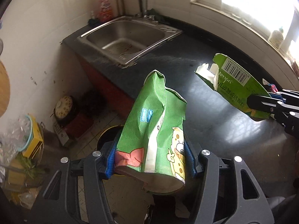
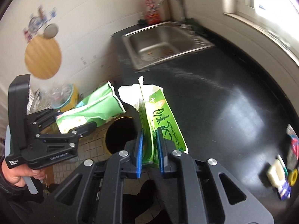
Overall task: Collect trash
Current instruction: 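Carry both green wrappers to the bin and open both tools, then move both open tools back over the remaining counter items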
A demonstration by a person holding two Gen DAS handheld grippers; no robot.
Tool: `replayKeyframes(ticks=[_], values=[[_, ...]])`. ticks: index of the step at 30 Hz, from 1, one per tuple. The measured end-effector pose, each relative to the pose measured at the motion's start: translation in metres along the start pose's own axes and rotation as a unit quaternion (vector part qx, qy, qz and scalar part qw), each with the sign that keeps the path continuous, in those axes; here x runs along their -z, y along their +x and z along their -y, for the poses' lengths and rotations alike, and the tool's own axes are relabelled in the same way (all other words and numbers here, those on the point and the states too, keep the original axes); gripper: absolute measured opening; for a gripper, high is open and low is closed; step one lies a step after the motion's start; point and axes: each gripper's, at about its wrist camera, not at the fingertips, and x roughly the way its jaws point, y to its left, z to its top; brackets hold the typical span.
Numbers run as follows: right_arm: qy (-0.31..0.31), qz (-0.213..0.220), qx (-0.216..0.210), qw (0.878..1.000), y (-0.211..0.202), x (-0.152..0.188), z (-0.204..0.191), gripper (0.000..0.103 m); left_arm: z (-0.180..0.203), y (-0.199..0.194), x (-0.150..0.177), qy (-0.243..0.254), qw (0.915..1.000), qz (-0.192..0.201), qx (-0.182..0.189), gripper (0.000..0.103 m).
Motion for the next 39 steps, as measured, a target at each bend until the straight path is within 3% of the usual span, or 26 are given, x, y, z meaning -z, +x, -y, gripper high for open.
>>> replayKeyframes(ticks=[6,10,17,19,20,21,22,26,30,33,36,39], values=[[-0.028,-0.051,-0.042,0.997,0.069,-0.019,-0.061,0.014,-0.073,0.025,0.038,-0.061,0.9971,-0.036,-0.029,0.057],[-0.013,-0.097,-0.059,0.993,0.126,-0.025,-0.088,0.014,-0.113,0.058,0.065,-0.095,0.9932,-0.062,-0.023,0.057],[0.010,-0.153,-0.050,0.987,0.205,-0.026,-0.105,0.015,-0.142,0.118,0.082,-0.119,0.9897,-0.080,-0.002,0.057],[0.008,-0.169,-0.044,0.985,0.224,-0.027,-0.110,0.024,-0.146,0.132,0.082,-0.121,0.9892,-0.083,-0.006,0.081],[0.009,-0.177,-0.039,0.983,0.231,-0.026,-0.109,0.046,-0.146,0.137,0.084,-0.124,0.9886,-0.083,-0.022,0.090],[0.010,-0.180,-0.036,0.983,0.236,-0.025,-0.107,0.065,-0.149,0.143,0.086,-0.127,0.9879,-0.085,-0.028,0.090],[0.012,-0.175,-0.033,0.984,0.238,-0.026,-0.106,0.066,-0.153,0.150,0.087,-0.131,0.9867,-0.094,-0.021,0.090],[0.009,-0.173,-0.036,0.984,0.231,-0.028,-0.104,0.066,-0.161,0.156,0.090,-0.144,0.9847,-0.097,-0.013,0.090],[0.000,-0.147,-0.031,0.989,0.194,-0.027,-0.089,0.071,-0.146,0.135,0.081,-0.116,0.9903,-0.076,-0.007,0.090],[0.012,-0.108,-0.019,0.994,0.147,-0.026,-0.066,0.075,-0.120,0.111,0.065,-0.076,0.9958,-0.052,-0.004,0.090],[0.036,-0.059,0.017,0.997,0.088,-0.021,-0.026,0.078,-0.086,0.088,0.040,-0.034,0.9989,-0.022,0.024,0.092],[0.088,-0.004,0.072,0.994,0.019,-0.003,0.028,0.079,-0.027,0.072,0.008,0.029,0.9971,0.001,0.070,0.092]])
